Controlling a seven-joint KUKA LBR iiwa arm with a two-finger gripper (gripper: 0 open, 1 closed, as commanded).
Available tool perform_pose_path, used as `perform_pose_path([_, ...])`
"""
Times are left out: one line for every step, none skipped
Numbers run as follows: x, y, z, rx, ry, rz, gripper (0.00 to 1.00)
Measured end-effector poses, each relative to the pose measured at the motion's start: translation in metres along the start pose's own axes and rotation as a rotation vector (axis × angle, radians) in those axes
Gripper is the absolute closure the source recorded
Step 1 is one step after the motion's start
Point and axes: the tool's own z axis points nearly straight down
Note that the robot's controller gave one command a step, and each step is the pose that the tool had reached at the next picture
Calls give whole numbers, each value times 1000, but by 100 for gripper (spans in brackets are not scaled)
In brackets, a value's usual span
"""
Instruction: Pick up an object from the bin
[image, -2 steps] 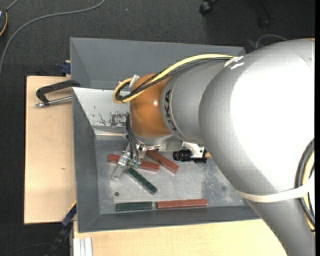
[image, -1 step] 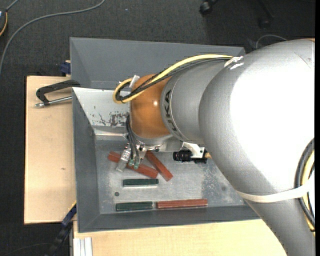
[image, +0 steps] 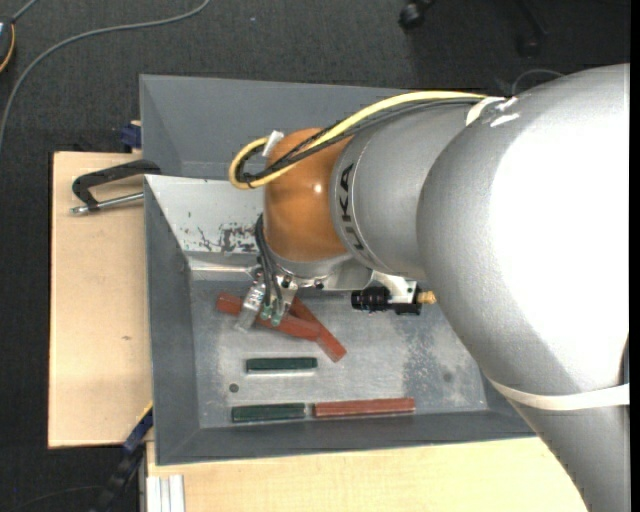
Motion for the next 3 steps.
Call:
perform_pose_path([0, 1, -16, 2, 2, -2, 100])
perform_pose_path([-2, 4, -81, -3, -3, -4, 100])
perform_pose_path([-3, 5, -96, 2, 0, -6, 100])
